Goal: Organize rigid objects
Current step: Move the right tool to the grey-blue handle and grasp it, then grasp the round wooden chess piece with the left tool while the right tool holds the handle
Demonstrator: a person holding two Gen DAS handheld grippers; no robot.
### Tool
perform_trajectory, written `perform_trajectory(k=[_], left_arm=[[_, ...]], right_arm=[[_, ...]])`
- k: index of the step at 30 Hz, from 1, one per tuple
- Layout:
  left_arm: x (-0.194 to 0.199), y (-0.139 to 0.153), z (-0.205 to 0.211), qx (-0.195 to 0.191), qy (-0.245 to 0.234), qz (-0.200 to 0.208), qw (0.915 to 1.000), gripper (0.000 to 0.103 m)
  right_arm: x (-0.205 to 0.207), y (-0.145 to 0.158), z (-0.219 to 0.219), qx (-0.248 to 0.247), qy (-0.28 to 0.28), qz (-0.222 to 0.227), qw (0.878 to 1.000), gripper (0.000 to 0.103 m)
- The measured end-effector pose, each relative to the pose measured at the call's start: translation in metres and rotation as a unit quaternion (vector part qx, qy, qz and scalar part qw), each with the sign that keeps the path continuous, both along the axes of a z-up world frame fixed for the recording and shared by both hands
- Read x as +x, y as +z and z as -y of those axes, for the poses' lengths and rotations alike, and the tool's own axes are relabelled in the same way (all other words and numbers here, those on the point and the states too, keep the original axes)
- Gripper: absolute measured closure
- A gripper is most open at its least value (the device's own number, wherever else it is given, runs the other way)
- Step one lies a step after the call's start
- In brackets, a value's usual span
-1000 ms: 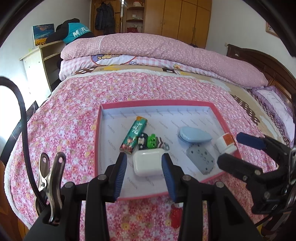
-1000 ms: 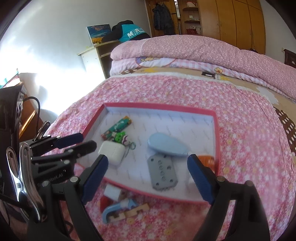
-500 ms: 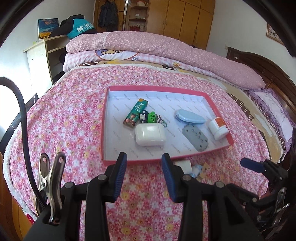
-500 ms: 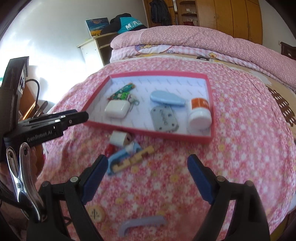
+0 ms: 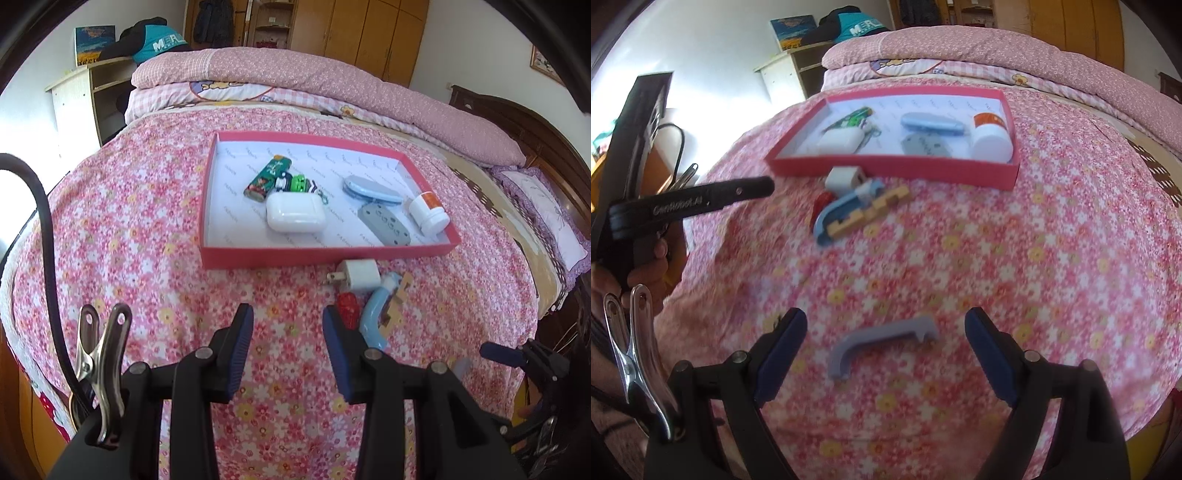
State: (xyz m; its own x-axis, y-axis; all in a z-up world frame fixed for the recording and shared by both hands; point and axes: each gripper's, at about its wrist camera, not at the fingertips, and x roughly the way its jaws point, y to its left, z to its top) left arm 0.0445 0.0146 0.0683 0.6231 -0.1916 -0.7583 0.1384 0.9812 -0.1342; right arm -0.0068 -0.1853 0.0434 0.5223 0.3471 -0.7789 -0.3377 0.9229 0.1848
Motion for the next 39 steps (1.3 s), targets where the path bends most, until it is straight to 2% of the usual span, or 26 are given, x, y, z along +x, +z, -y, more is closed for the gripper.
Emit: perform_trajectory(k=[12, 21, 24, 27, 33, 39], left_arm=[[-0.009, -0.012, -0.001, 0.005, 0.001, -0.012, 0.9999, 0.062], [-0.016, -0.015, 0.001, 0.006, -0.010, -0.019, 0.9998, 0.062], [-0.021, -0.019, 0.003, 0.006, -0.017, -0.023, 0.9996, 0.062], [-0.026, -0.021, 0.006, 0.006, -0.025, -0.029, 0.9993, 0.062], [-0.041, -0.026, 0.014, 0.012, -0.048, -0.038, 0.9980, 0.062], [-0.060, -0.029, 0.031, 0.014, -0.095, -0.047, 0.9943, 0.062]], right_arm=[[-0.014, -0.019, -0.013, -0.038, 0.041, 0.013, 0.998, 0.014], [-0.004, -0.029, -0.005, -0.051, 0.029, 0.019, 0.998, 0.014], [-0.004, -0.029, -0.006, -0.056, 0.029, 0.024, 0.998, 0.017], [-0.005, -0.028, -0.006, -0.066, 0.024, 0.034, 0.997, 0.030], [-0.005, -0.027, 0.000, -0.052, 0.015, 0.035, 0.998, 0.030], [-0.005, -0.025, 0.008, -0.046, 0.001, 0.034, 0.998, 0.030]])
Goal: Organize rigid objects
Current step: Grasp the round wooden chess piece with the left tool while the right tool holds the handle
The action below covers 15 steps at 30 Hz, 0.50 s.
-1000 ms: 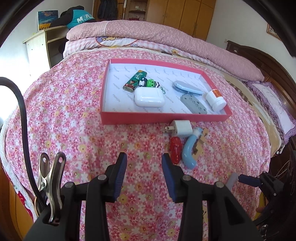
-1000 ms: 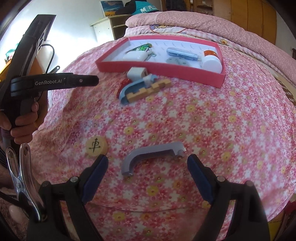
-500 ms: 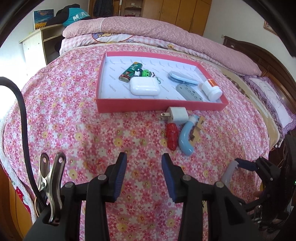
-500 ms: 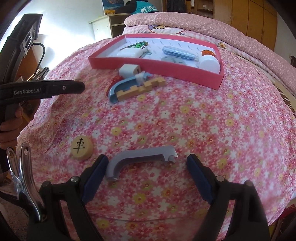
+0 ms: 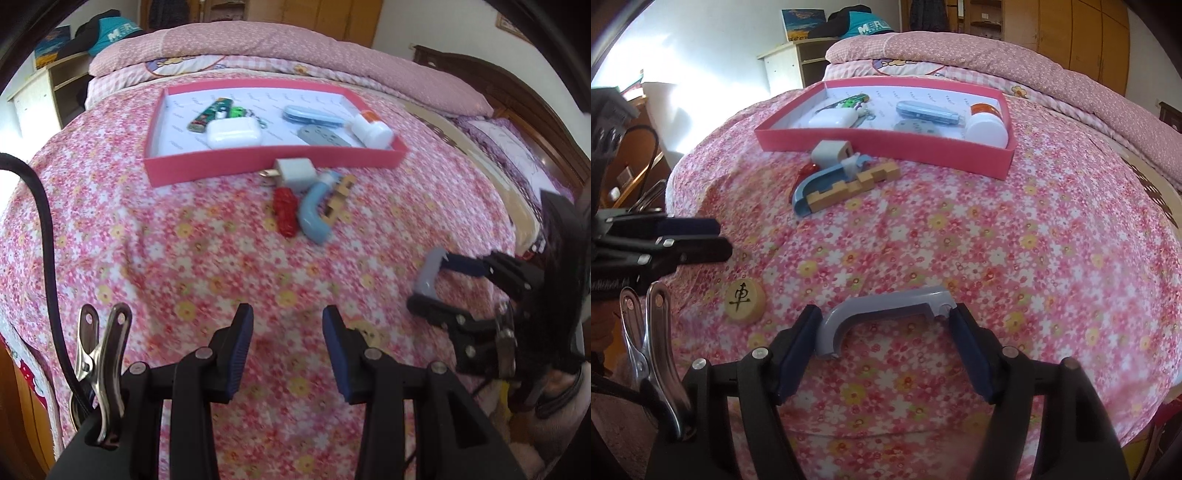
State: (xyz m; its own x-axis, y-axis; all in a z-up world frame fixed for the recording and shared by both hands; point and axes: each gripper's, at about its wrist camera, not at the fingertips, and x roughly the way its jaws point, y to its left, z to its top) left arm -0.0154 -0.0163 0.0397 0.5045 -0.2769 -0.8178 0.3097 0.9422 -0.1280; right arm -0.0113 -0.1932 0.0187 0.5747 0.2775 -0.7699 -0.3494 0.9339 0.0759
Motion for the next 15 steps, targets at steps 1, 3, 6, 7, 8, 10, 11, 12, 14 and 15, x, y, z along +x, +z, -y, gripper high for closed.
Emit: perform_trajectory(k=[1, 3, 6, 7, 8, 10, 11, 12, 14, 15], left_arm=[[-0.003, 0.000, 0.003, 0.000, -0.008, 0.000, 1.0000, 0.062], [-0.009, 0.000, 0.011, 0.001, -0.026, 0.002, 0.9996, 0.062], [-0.015, 0.002, 0.023, 0.006, -0.052, 0.008, 0.9986, 0.062], [-0.017, 0.001, 0.029, 0.008, -0.062, 0.009, 0.9980, 0.062], [-0.018, 0.001, 0.032, 0.010, -0.068, 0.008, 0.9976, 0.062], [-0.020, -0.003, 0.040, 0.016, -0.081, 0.005, 0.9966, 0.062], [-0.020, -0.005, 0.043, 0.020, -0.086, 0.002, 0.9961, 0.062], [-0.019, -0.007, 0.046, 0.025, -0.090, -0.001, 0.9957, 0.062], [-0.017, -0.013, 0.051, 0.036, -0.087, -0.004, 0.9955, 0.062], [-0.015, -0.016, 0.053, 0.042, -0.084, -0.006, 0.9955, 0.062]], right_arm=[[0.000, 0.000, 0.002, 0.001, -0.004, 0.000, 1.000, 0.030], [0.001, 0.001, 0.007, 0.003, -0.011, 0.000, 1.000, 0.030], [0.001, 0.001, 0.014, 0.009, -0.018, -0.003, 1.000, 0.030], [0.000, 0.001, 0.015, 0.010, -0.020, -0.003, 1.000, 0.030], [0.000, 0.001, 0.017, 0.011, -0.023, -0.003, 1.000, 0.030], [-0.001, 0.001, 0.019, 0.014, -0.025, -0.003, 1.000, 0.030], [-0.001, 0.001, 0.020, 0.015, -0.026, -0.003, 1.000, 0.030], [-0.001, 0.001, 0.021, 0.017, -0.026, -0.002, 1.000, 0.030], [-0.001, 0.001, 0.021, 0.019, -0.026, -0.002, 0.999, 0.030], [-0.001, 0.001, 0.022, 0.020, -0.026, -0.002, 0.999, 0.030]])
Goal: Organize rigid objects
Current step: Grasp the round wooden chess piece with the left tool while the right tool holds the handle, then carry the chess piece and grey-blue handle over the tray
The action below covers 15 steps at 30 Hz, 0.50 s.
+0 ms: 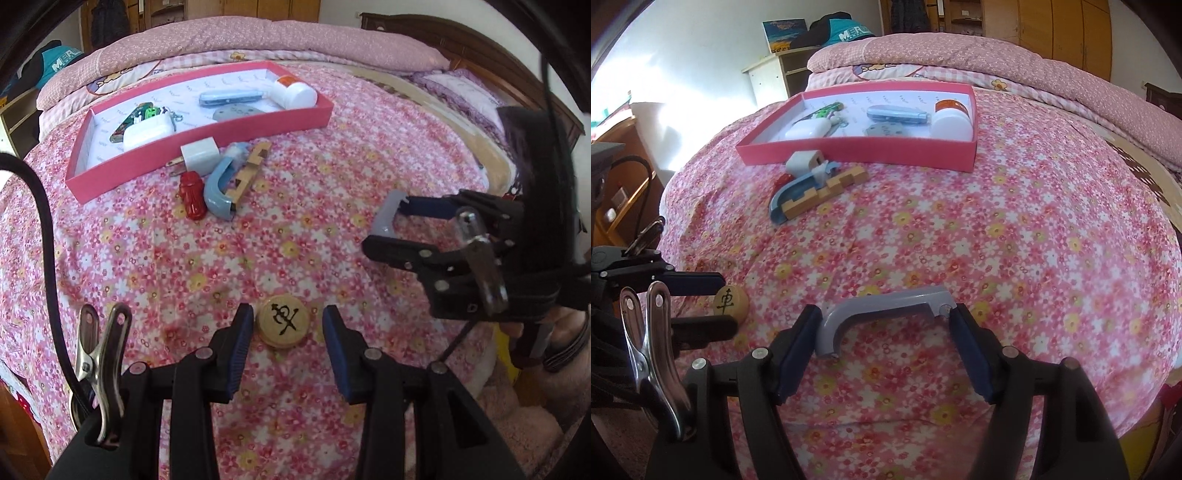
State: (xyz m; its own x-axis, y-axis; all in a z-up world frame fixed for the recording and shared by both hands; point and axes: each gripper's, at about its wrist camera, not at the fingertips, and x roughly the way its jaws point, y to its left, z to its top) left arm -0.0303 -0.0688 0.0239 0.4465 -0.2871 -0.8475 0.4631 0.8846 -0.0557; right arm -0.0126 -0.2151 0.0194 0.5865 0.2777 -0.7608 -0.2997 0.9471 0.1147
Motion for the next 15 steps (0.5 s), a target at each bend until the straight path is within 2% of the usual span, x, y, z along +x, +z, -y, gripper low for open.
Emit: perform_trajectory(k=[10, 12, 15], left_arm=[[0.0031, -0.0069, 0.0048, 0.009, 0.002, 0.011, 0.9999, 0.062], [0.0032, -0.0062, 0.0036, 0.007, 0.005, 0.013, 0.9999, 0.070], [0.0044, -0.0048, -0.0012, -0.008, 0.009, 0.009, 0.9999, 0.070]], right_arm=[[0.0012, -0.0022, 0.0052, 0.009, -0.004, -0.003, 1.000, 0.030], [0.0017, -0.0022, 0.0054, 0.010, -0.005, -0.003, 1.000, 0.030], [0.0021, -0.0018, 0.0050, 0.010, -0.005, -0.004, 1.000, 0.030]])
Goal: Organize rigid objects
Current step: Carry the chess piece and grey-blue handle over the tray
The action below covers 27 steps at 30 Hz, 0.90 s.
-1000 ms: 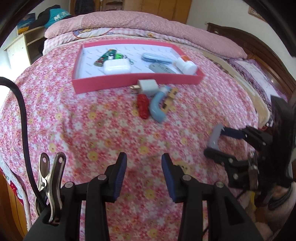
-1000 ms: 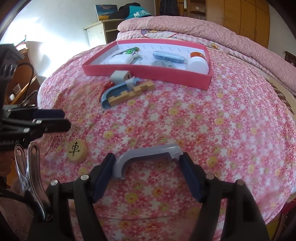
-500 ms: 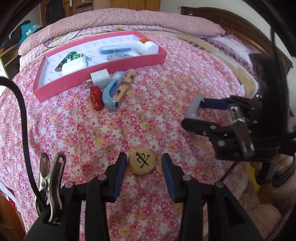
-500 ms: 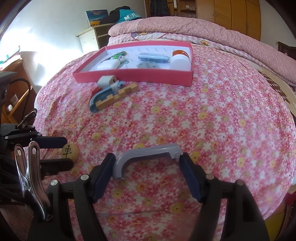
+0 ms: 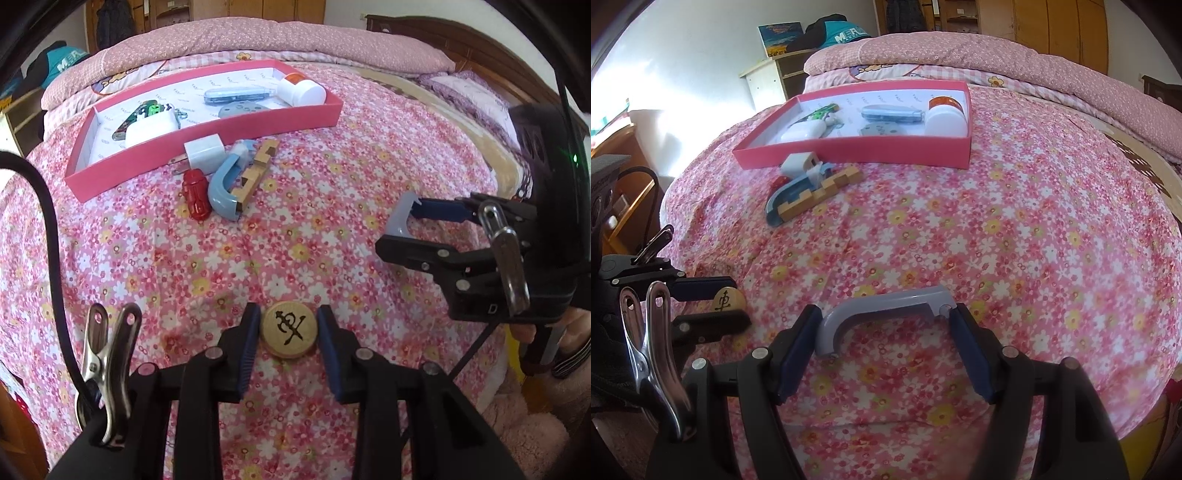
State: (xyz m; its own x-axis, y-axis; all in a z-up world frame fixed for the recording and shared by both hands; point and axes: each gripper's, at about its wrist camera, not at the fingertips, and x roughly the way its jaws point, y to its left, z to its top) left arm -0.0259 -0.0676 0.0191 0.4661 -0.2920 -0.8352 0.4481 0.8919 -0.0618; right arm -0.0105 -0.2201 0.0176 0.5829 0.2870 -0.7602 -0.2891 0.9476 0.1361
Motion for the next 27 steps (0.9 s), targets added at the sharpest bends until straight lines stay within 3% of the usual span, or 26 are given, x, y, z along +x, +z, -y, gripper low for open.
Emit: perform_trajectory(k=[8, 19, 27], left_arm=[[0.008, 0.016, -0.022, -0.016, 0.031, 0.018, 0.9992, 0.070], [0.052, 0.058, -0.052, -0.028, 0.096, 0.063, 0.9930, 0.070], [0.082, 0.081, -0.062, -0.039, 0.118, 0.086, 0.9885, 0.070]], right_arm=[[0.006, 0.004, -0.001, 0.001, -0.001, -0.002, 1.000, 0.030], [0.028, 0.025, -0.021, -0.003, 0.011, 0.008, 1.000, 0.030], [0.046, 0.040, -0.032, 0.022, 0.009, 0.006, 1.000, 0.030]])
